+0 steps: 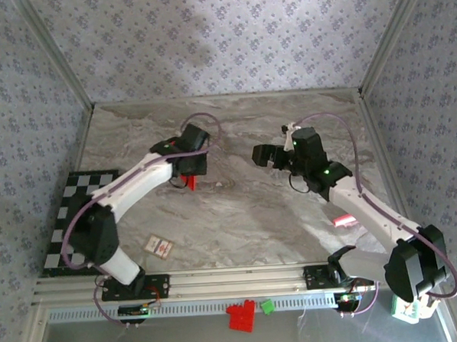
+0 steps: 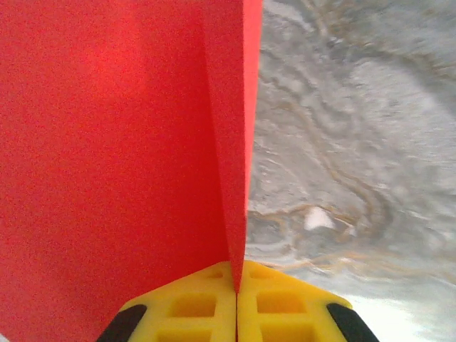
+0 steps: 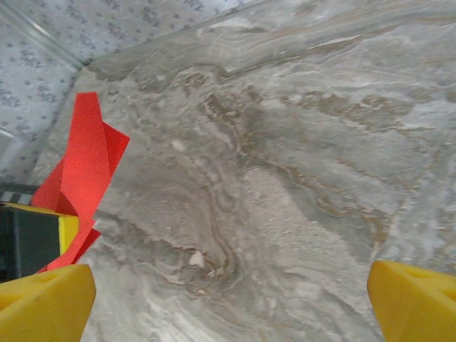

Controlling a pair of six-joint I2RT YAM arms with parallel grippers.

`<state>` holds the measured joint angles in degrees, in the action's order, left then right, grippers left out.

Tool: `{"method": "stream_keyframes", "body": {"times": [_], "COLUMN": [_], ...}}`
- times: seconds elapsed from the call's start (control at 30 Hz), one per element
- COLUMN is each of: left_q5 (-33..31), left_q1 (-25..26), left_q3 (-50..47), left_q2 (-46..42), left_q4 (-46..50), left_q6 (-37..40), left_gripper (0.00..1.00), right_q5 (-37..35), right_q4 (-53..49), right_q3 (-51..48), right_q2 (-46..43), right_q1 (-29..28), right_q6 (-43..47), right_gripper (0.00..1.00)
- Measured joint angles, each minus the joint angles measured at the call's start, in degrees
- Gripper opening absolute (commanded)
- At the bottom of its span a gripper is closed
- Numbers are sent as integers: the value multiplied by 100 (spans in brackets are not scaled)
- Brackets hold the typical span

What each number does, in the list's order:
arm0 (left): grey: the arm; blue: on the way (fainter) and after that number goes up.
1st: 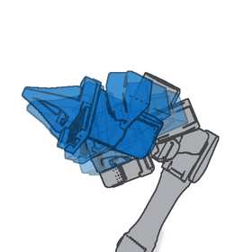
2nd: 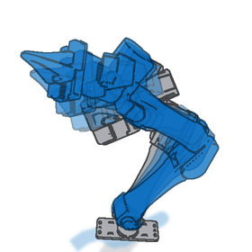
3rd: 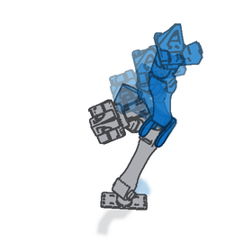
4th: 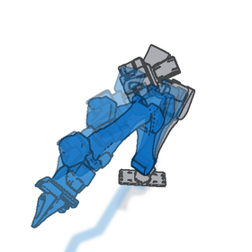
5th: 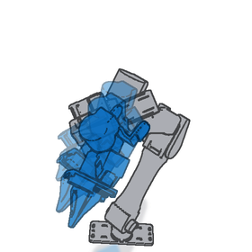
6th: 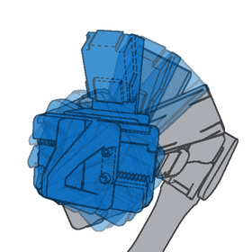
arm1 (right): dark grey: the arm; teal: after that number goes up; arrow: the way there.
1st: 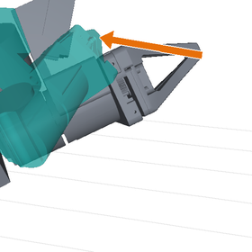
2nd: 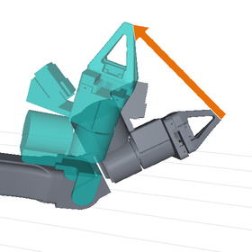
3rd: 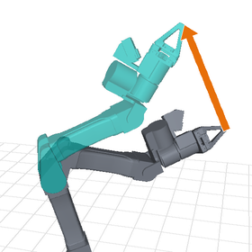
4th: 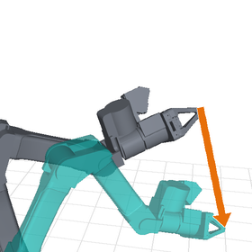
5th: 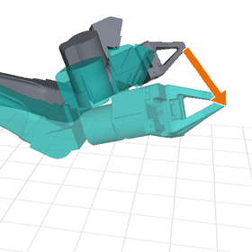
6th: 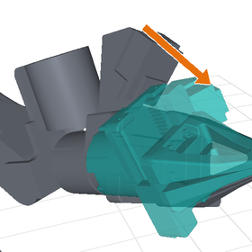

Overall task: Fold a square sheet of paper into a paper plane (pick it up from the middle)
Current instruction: Turn over the paper at the center of the table.

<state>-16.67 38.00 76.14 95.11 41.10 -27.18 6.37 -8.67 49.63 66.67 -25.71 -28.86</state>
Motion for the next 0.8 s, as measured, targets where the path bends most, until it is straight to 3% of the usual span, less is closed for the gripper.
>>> {"method": "stream_keyframes", "body": {"times": [0.2,0.37,0.6,0.8], "left_q5": [-1663,-2461,-2889,-2824], "left_q1": [553,796,966,1003], "left_q3": [1102,1613,2024,2144], "left_q2": [1622,2623,3366,3674], "left_q4": [973,1480,1746,1764], "left_q6": [127,151,214,232], "left_gripper": [8,8,11,16], "right_q5": [-282,-293,-201,-109], "right_q4": [-22,-39,-61,-66], "right_q3": [-293,-446,-535,-590], "right_q2": [-223,-284,-308,-321], "right_q1": [240,525,804,942], "right_q6": [-9,-125,-291,-411], "right_gripper": [100,100,99,99]}}
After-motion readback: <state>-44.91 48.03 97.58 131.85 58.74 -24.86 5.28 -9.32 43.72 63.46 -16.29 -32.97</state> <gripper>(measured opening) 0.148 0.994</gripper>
